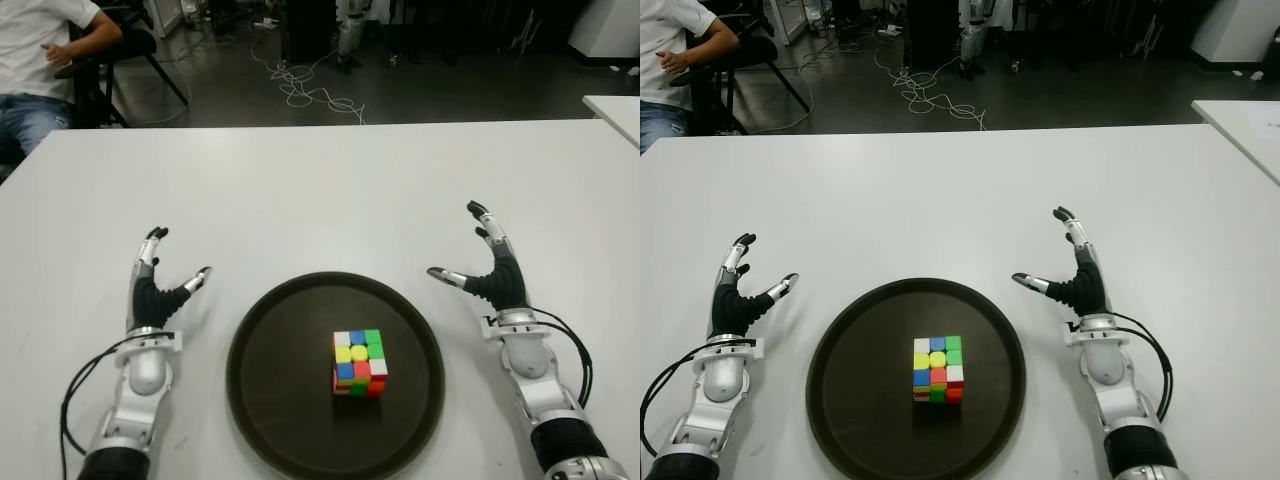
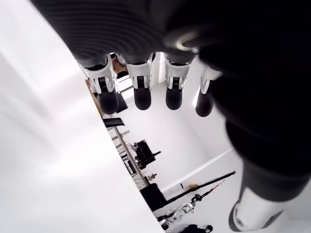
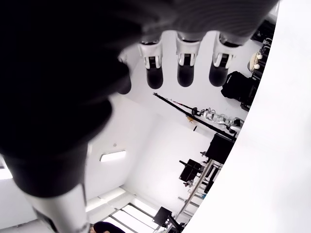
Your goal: Pick up the Rubik's Cube and put it in the plate
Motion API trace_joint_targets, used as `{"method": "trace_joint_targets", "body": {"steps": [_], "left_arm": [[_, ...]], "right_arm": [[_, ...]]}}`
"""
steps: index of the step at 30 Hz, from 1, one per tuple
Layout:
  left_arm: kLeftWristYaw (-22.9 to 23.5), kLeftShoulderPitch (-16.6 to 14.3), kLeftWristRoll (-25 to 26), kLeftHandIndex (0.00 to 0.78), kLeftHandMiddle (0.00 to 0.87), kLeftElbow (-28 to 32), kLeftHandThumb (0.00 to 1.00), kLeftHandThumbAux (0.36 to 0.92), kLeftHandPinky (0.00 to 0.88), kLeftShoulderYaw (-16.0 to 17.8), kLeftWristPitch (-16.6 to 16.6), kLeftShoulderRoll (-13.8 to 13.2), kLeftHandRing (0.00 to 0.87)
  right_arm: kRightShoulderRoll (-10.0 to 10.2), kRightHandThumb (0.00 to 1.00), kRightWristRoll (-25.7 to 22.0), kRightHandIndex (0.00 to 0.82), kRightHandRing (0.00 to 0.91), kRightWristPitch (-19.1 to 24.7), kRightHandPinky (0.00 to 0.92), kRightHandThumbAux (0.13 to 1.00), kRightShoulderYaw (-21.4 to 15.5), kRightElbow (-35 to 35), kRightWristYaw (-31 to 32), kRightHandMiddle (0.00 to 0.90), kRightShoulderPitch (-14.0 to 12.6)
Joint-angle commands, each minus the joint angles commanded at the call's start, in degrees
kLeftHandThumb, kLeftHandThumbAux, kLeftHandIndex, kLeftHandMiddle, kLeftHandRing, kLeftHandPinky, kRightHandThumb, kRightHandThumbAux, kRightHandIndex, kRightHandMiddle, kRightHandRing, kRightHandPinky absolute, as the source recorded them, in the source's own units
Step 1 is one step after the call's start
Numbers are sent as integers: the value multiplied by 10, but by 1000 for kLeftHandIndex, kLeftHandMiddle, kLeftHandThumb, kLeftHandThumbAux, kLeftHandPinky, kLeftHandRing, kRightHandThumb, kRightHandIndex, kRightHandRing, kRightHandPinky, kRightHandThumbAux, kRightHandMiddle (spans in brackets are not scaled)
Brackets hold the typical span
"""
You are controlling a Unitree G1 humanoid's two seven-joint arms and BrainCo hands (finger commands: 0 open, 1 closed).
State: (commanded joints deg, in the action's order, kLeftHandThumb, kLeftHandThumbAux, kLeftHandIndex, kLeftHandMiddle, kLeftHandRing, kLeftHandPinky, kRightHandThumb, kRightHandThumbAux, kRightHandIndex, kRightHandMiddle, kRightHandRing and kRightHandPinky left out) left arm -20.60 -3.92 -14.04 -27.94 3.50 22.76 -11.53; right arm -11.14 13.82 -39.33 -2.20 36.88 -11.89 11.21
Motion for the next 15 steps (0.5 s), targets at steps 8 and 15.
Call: {"method": "trace_joint_targets", "body": {"steps": [8,15], "left_arm": [[8,13,3,0,0,16,0,724,0,6,14,-7,0],[8,13,10,0,0,-14,0,736,0,12,48,-7,0]], "right_arm": [[20,0,-10,0,0,22,0,788,1,-40,-10,0,-33],[40,0,-63,0,0,60,0,768,-13,-72,13,0,-49]]}}
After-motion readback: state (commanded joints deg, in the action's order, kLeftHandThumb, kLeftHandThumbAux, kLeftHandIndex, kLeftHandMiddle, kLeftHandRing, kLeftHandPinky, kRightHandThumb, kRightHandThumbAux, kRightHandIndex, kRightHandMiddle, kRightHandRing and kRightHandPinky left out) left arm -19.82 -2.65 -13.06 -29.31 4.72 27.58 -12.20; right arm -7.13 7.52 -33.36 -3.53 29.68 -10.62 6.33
